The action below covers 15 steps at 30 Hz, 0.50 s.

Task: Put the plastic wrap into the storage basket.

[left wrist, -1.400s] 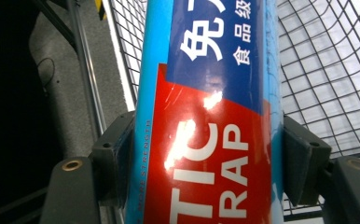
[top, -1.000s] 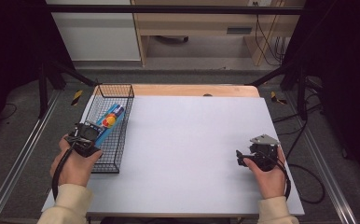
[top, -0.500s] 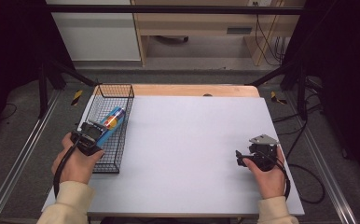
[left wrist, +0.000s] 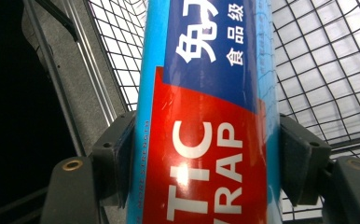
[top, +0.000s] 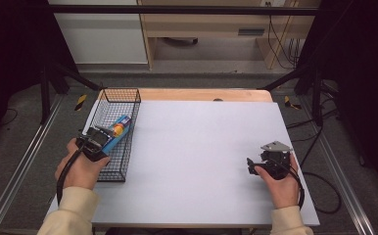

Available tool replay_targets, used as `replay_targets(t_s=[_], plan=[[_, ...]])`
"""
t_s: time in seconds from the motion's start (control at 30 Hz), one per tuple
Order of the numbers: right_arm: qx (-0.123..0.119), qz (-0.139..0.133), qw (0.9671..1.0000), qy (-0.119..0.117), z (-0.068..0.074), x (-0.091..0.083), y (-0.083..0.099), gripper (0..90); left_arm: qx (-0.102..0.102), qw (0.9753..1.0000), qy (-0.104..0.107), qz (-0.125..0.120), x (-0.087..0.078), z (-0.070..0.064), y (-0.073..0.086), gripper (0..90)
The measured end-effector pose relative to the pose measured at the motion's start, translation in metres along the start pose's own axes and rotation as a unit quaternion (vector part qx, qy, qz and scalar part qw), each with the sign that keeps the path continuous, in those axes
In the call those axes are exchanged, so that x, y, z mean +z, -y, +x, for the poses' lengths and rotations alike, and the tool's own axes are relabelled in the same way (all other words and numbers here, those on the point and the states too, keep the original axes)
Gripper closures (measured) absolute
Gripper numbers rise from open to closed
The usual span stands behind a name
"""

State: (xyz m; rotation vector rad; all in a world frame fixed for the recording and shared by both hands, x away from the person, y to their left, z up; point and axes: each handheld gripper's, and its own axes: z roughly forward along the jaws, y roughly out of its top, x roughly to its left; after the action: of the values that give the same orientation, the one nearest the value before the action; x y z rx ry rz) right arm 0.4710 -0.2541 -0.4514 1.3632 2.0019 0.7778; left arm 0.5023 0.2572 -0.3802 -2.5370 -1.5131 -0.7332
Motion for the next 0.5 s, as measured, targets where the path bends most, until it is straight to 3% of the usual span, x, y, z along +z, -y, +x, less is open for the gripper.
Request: replay_targets(t_s=[0.5], plan=[[0.001, 0.003, 1.0000, -0.004, 0.0016, 0.0007, 0.0003, 8.4, -0.003, 1.0000, 0.000, -0.001, -0.0003, -0.0002, -0.0003, 30.6]])
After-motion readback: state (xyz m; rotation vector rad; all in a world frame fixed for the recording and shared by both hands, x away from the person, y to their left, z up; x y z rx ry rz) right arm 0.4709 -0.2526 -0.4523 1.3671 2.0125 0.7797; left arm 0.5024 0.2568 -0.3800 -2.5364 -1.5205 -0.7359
